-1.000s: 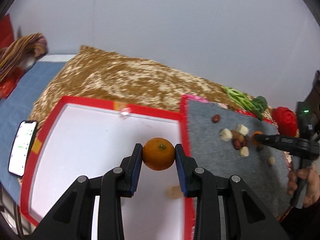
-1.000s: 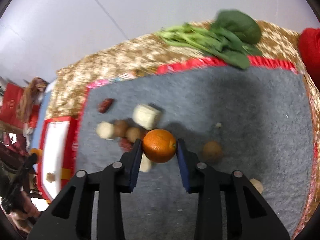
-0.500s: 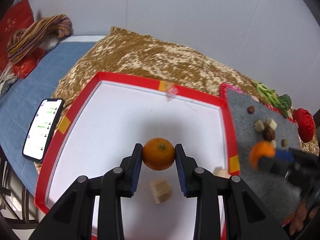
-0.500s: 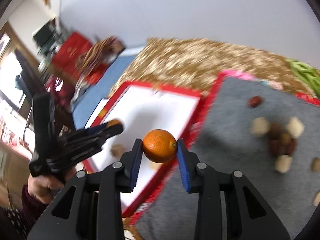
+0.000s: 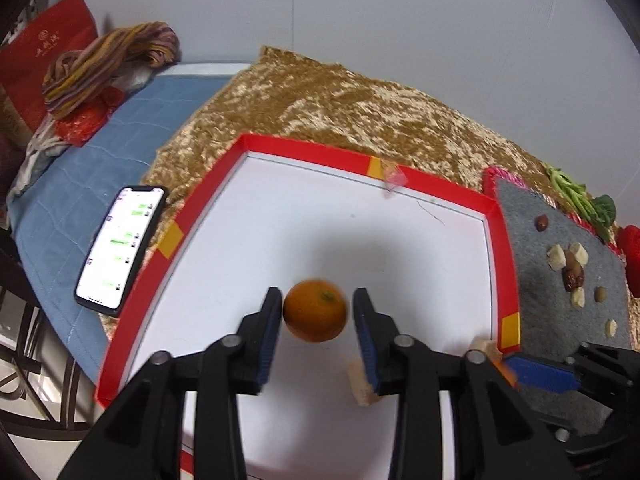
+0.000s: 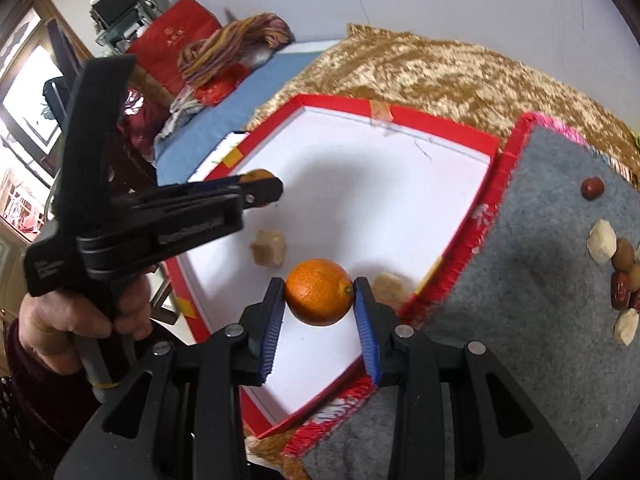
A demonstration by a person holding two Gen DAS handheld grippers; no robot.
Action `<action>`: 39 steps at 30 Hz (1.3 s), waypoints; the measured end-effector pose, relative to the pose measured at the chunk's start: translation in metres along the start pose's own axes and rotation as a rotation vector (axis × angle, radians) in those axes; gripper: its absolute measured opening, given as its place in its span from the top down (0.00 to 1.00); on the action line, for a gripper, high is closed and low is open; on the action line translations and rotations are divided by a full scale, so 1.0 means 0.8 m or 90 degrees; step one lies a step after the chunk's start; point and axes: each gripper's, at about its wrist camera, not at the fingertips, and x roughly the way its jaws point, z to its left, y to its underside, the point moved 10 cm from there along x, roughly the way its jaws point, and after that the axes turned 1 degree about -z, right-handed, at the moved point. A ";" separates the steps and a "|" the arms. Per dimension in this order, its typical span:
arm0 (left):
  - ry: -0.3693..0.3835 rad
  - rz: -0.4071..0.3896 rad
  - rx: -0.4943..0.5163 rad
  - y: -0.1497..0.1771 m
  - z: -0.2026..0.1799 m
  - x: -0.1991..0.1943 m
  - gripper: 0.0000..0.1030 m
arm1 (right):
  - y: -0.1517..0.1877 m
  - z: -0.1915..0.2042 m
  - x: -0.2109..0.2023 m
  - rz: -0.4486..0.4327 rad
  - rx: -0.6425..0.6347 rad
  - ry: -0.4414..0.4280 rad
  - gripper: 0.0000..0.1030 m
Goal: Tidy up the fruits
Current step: 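Carry both oranges over the white tray and open both tools, then return to the mat and grasp a pale cylinder piece with the right tool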
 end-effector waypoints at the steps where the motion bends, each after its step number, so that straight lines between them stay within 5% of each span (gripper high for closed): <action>1: -0.012 -0.009 -0.002 -0.002 0.001 -0.003 0.52 | -0.002 0.003 -0.005 -0.007 -0.001 -0.007 0.63; 6: -0.056 -0.065 0.006 -0.019 0.002 -0.018 0.43 | -0.020 0.004 -0.037 -0.060 0.009 -0.022 0.51; 20: -0.010 -0.085 0.130 -0.016 -0.117 -0.025 0.37 | -0.024 -0.135 -0.135 -0.145 0.165 0.051 0.49; 29: 0.057 -0.067 0.256 0.015 -0.224 -0.023 0.36 | 0.030 -0.257 -0.150 -0.070 0.314 0.129 0.49; 39: 0.088 -0.040 0.283 0.026 -0.250 -0.013 0.36 | 0.052 -0.280 -0.112 -0.005 0.284 0.179 0.49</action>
